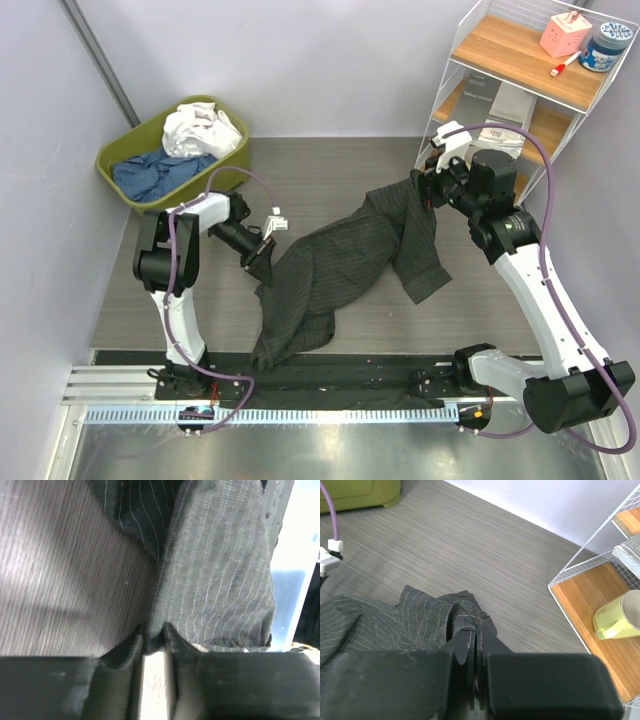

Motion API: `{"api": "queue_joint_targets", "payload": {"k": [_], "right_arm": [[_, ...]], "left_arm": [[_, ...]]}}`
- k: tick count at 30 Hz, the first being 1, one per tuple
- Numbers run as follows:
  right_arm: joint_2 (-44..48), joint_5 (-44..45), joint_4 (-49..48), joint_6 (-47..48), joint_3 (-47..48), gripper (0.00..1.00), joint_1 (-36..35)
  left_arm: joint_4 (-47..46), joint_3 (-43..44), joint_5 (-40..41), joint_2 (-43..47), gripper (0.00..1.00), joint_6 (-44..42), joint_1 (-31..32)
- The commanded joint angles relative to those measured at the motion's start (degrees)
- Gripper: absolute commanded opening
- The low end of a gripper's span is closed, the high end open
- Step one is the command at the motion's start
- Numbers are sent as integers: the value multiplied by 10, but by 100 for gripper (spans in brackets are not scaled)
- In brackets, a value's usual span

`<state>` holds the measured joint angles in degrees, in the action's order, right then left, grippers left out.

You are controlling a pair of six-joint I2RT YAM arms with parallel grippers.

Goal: Fold and stack the long sleeve shirts
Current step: Flatten the shirt out

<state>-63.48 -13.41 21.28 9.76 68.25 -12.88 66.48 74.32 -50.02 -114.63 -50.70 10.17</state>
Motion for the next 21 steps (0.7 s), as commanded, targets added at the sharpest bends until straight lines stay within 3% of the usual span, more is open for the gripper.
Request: {"api": "queue_joint_targets", "payload": {"k": [1,4,10,15,21], "right_arm": [[16,14,-23,9,2,1,6],[16,20,-26,7,5,1,11],[-5,47,-70,6,38,1,28],[-37,64,-106,7,129,1,37],[-39,96,-113,32,250,1,39]], "left_arm": [[45,26,-12,46,12,1,-35],[68,66,-6,73,0,16,-55],[59,184,83,154,0,105,-66],[-34,295,188,212,0,248,-66],[-120,402,328,286,0,332,-66]]}}
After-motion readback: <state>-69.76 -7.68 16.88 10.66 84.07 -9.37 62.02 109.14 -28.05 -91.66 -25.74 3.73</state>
